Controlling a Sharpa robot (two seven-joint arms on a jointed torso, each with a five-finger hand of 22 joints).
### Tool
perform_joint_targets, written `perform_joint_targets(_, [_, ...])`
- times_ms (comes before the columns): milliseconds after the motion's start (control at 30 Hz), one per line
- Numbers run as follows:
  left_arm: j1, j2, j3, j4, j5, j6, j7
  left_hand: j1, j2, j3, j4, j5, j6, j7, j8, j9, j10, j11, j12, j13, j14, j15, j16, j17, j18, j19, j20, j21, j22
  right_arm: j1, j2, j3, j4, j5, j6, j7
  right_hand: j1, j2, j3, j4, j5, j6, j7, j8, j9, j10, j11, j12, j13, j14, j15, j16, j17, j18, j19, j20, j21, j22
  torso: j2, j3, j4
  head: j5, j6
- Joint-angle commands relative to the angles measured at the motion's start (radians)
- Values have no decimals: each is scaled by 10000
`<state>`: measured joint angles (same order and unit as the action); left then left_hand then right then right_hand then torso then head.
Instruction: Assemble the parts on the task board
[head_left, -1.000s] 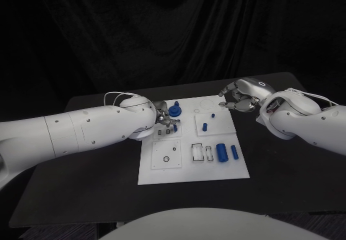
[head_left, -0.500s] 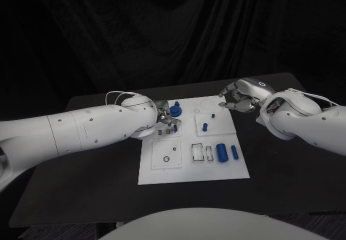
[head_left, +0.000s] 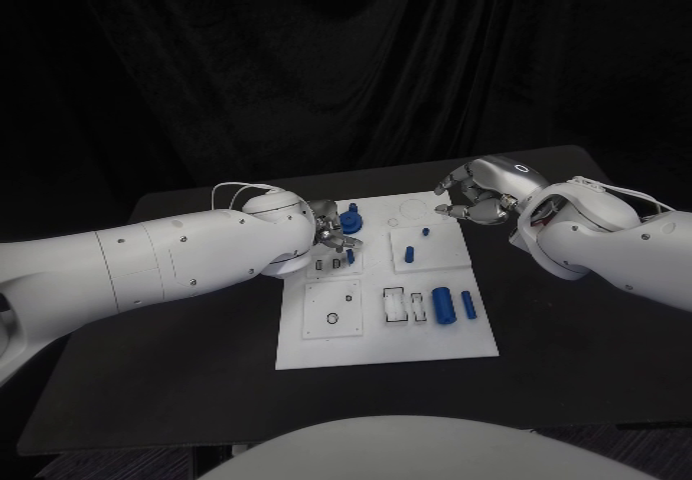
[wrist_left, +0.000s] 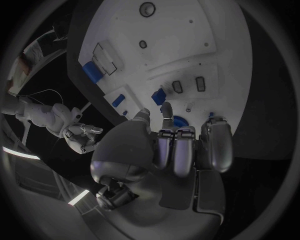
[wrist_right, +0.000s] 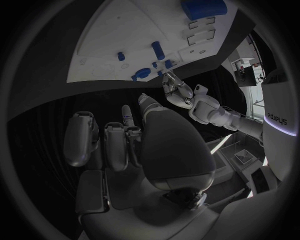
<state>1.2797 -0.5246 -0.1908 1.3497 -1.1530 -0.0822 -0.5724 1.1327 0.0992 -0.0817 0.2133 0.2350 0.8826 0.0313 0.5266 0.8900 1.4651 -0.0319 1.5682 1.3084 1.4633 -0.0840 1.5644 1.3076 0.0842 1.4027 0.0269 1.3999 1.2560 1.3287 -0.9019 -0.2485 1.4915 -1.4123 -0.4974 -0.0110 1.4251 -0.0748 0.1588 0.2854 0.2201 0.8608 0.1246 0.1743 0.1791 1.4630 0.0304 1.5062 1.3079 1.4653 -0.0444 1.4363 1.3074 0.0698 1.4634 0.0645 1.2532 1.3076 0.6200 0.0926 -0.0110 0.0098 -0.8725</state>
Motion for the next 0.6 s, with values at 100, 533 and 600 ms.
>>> perform_joint_targets(100, [-8, 43, 10, -46, -4, 26, 134, 111, 18, 88, -132, 56, 122, 0, -117, 53, 1057, -85, 26, 2624, 1075, -86, 64, 2632, -81, 19, -68, -39, 2, -30, 24, 7, 28, 31, -31, 34, 108, 16, 29, -33, 38, 66, 14, -24, -11, 69, 65, -42, 1581, 598, 96, -39, 1062, -33, -3, 59, -22, 1746, -1, -6, -10, -77, -2])
perform_joint_targets(533, [-23, 79, -4, -184, -4, 201, 122, 141, 54, 199, -201, 84, 170, -14, -218, 114, 1057, -99, 26, 2624, 1075, -99, 64, 2632, -66, -10, -83, -93, -62, -30, 33, 7, 66, 111, 16, 42, 105, 18, 29, -24, 47, 84, 19, -27, -17, 72, 77, -41, 1582, 597, 104, -44, 1056, -30, -7, 66, -38, 1741, -6, -15, 13, -119, -2])
perform_joint_targets(600, [-26, 90, -8, -199, -4, 221, 129, 141, 54, 199, -201, 84, 170, -14, -218, 114, 1057, -99, 26, 2624, 1075, -99, 64, 2632, -66, -10, -83, -93, -62, -30, 36, 7, 68, 124, 22, 45, 105, 18, 29, -24, 47, 84, 19, -27, -17, 72, 77, -41, 1582, 597, 104, -44, 1056, -30, -7, 66, -38, 1741, -5, -19, 9, -102, -2])
